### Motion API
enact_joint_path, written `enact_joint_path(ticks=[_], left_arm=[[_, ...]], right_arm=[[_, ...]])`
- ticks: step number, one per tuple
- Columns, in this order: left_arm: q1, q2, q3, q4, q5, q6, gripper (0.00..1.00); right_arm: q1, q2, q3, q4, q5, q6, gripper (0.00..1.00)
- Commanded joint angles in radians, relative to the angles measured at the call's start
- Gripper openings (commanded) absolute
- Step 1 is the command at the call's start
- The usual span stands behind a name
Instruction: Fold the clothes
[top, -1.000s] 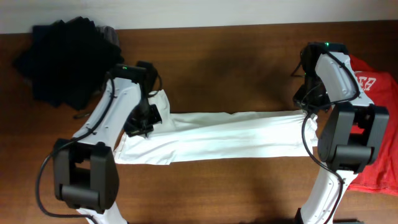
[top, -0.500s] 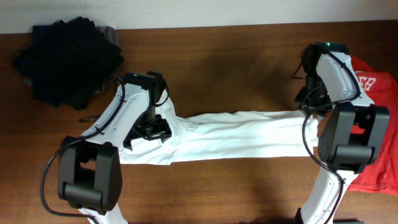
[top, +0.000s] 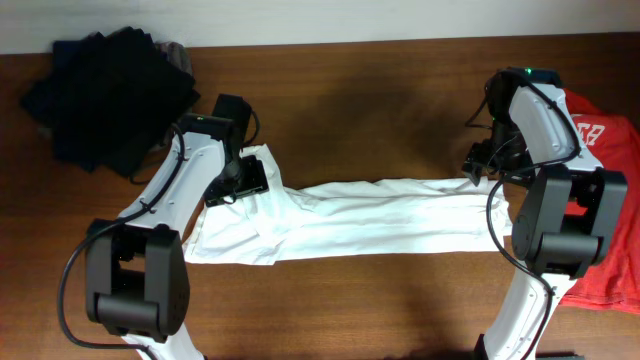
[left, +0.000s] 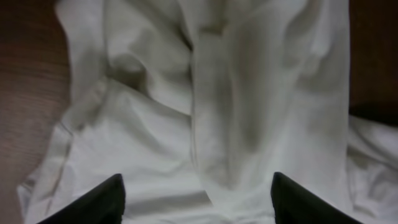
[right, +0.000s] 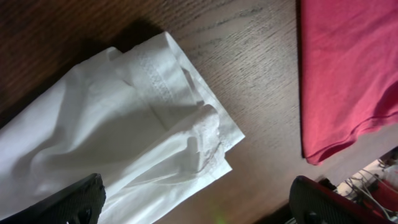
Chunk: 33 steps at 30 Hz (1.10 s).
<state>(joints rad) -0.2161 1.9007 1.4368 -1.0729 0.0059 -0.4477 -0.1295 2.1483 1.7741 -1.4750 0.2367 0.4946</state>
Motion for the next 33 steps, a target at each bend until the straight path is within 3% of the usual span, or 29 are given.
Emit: enact_joint_path(ticks=[1,8,11,20,28,33], left_arm=[[-0.003,0.014,-0.041,-0.003,0.049,0.047,0.62],[0.000,0.014,-0.143,0.050,0.060,0.061,0.59],[-0.001,0.014,-0.206,0.146,0.107,0.068,0.59],[-0.002,0.014,-0.212,0.241,0.182,0.096,0.59],[-0.002,0.013,-0.198,0.241,0.164,0.102,0.44],[-0.002,0.008,-0.196,0.215,0.120,0.102,0.29]], right_arm=[[0.001,-0.010,-0.003,0.006,-0.013,-0.017,0.98],[0.006,-0.010,-0.003,0.010,-0.017,-0.016,0.98],[0.006,-0.010,-0.003,0.010,-0.017,-0.016,0.98],[0.006,-0.010,-0.003,0.015,-0.016,-0.020,0.98],[0.006,-0.010,-0.003,0.016,-0.016,-0.020,0.98],[0.006,-0.010,-0.003,0.014,-0.047,-0.019,0.98]])
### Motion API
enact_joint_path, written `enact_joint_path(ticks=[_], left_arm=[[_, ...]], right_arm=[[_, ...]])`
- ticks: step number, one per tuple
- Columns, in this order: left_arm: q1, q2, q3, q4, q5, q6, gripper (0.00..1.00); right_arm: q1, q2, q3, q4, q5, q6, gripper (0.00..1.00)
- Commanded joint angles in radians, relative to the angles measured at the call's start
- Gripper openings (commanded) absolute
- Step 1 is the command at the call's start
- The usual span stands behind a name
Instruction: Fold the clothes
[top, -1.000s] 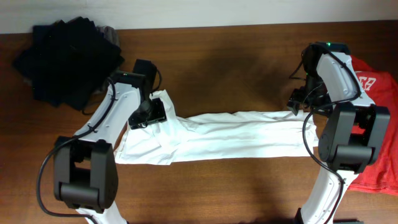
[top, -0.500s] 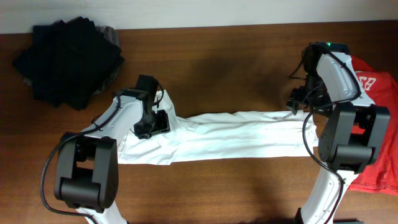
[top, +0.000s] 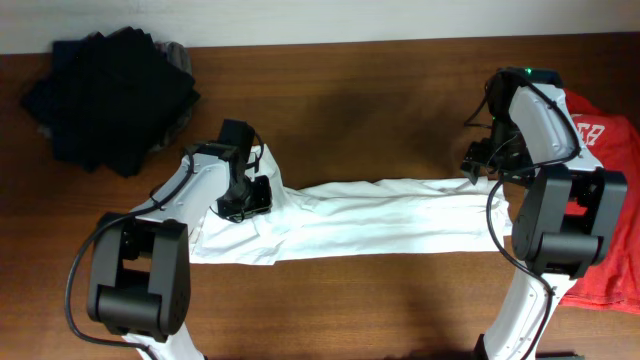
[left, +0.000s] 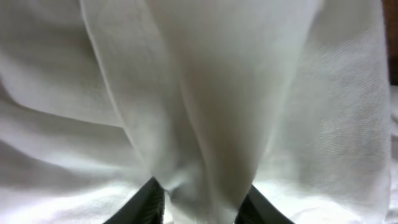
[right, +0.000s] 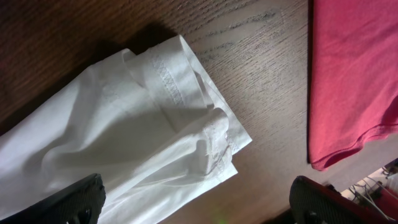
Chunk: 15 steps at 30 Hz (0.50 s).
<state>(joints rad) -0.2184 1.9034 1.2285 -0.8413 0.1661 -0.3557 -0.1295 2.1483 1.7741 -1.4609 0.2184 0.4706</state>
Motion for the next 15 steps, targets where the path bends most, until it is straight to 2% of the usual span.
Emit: enact_joint_path(ticks=[1,5,15], left_arm=[[0.001,0.004,0.013,-0.026,-0.060,0.010,0.27],[0.002,-0.019,0.027,-0.061,-0.117,0.009,0.11],[0.001,-0.167,0.037,-0.089,-0.130,0.006,0.10]], right_arm=[[0.006,-0.011,-0.003,0.001,-0.048,0.005,0.98],[0.006,-0.029,-0.003,0.004,-0.055,0.009,0.98],[0.012,-0.066,-0.003,-0.004,-0.104,0.008,0.98]])
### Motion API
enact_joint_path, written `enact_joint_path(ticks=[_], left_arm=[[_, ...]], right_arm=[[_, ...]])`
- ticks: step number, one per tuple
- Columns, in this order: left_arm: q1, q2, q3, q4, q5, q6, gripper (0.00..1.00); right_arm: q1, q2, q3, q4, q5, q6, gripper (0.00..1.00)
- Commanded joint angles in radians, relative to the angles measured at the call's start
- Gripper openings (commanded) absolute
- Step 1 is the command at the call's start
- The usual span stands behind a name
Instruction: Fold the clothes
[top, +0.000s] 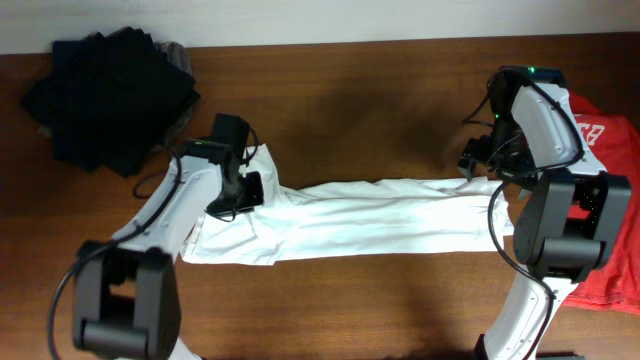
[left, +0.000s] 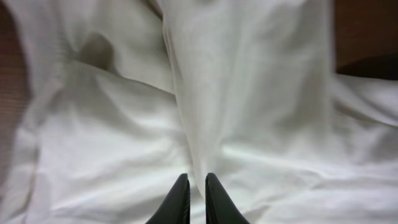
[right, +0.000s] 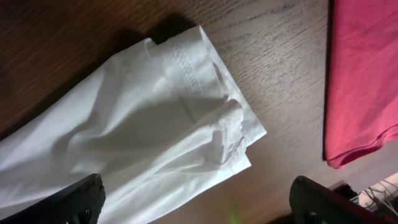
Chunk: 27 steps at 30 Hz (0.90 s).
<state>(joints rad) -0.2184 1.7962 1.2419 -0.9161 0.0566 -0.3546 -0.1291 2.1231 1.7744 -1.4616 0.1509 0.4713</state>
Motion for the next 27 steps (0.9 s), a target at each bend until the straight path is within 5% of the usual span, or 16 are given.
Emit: enact_joint_path(ticks=[1,4,10,18,27], left_arm=[[0.001,-0.062,0.024,-0.029,-0.020,0.004,0.09],[0.001,-0.061,0.021,-0.047,-0.020,0.004,0.06],[0.001,-0.058,-0.014,-0.024,-0.020,0.004,0.76],[-0.006,0.009,-0.034,0.043,0.018,0.012,0.74],[-0.008,0.085,-0.033,0.086,0.012,0.009,0.29]], right_arm=[[0.024,-0.041,-0.004,-0.003,-0.039,0.007,0.98],[0.054,-0.041,-0.004,-0.003,-0.038,0.007,0.98],[0.124,-0.042,-0.004,-0.003,-0.039,0.008,0.98],[0.197,-0.106,-0.004,-0.004,-0.038,0.034,0.98],[0.249,-0.311,-0.004,-0.051,-0.019,0.034,0.98]])
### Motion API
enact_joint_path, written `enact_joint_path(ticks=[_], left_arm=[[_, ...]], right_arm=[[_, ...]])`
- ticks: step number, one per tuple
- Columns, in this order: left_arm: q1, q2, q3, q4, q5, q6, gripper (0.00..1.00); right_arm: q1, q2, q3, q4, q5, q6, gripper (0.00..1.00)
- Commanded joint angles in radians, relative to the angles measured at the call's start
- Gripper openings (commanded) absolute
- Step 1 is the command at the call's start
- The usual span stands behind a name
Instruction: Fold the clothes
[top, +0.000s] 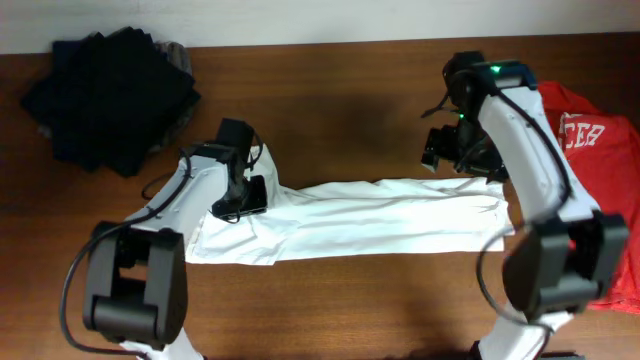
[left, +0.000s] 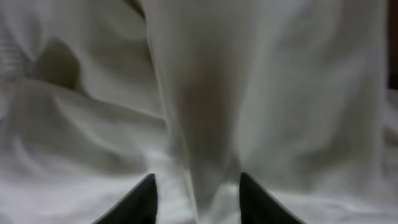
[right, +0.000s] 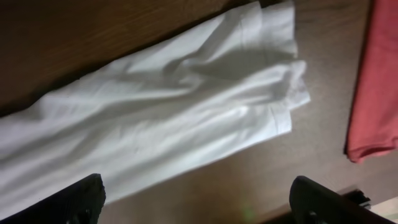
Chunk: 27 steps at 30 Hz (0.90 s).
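Note:
The white garment (top: 380, 215) lies as a long, narrow strip across the middle of the table. My left gripper (top: 243, 193) is low over its bunched left end. In the left wrist view the left gripper (left: 196, 205) has its fingers apart, with a raised ridge of white cloth (left: 205, 124) between them; that view is blurred. My right gripper (top: 445, 150) hangs above the strip's upper edge, left of the right end. In the right wrist view it (right: 199, 205) is wide open and empty, high over the garment (right: 155, 118).
A pile of black clothes (top: 105, 95) sits at the back left corner. A red shirt (top: 600, 180) lies at the right edge, just beyond the white strip's end (right: 286, 93). The wooden table (top: 350, 110) shows behind and in front of the strip.
My left gripper's fingers, nearly closed on a fold then, now stand apart and close to the cloth. My right gripper has moved left and higher, away from the strip's right end.
My left gripper was open over the left end, then narrowed around a ridge of cloth, then pinched it, and now stands apart again. My right gripper stayed open above the hemmed right end, then drew away to the left and up.

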<state>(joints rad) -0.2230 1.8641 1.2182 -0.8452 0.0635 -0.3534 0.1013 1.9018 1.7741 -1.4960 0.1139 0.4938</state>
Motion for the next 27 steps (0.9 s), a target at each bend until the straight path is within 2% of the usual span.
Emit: enact_joint_path(ticks=[1,3,10,13,18,27], left_arm=[[-0.003,0.014,-0.007,0.016,-0.001,0.007,0.21],[-0.003,0.011,0.001,0.014,-0.008,0.007,0.01],[-0.003,-0.012,0.005,-0.027,-0.012,0.000,0.01],[-0.003,-0.044,0.005,-0.066,-0.077,-0.059,0.01],[-0.003,-0.103,0.005,-0.107,-0.094,-0.066,0.01],[-0.004,-0.120,0.015,-0.150,-0.097,-0.072,0.01]], right_arm=[[0.023,-0.117,-0.003,-0.027,0.023,0.011,0.98],[0.032,-0.151,-0.003,-0.040,0.030,0.011,0.98],[0.061,-0.220,-0.003,-0.068,0.076,0.062,0.98],[0.073,-0.235,-0.003,-0.069,0.111,0.095,0.98],[0.090,-0.235,-0.023,-0.062,0.112,0.095,0.98],[0.102,-0.235,-0.254,0.078,0.101,0.117,0.98]])
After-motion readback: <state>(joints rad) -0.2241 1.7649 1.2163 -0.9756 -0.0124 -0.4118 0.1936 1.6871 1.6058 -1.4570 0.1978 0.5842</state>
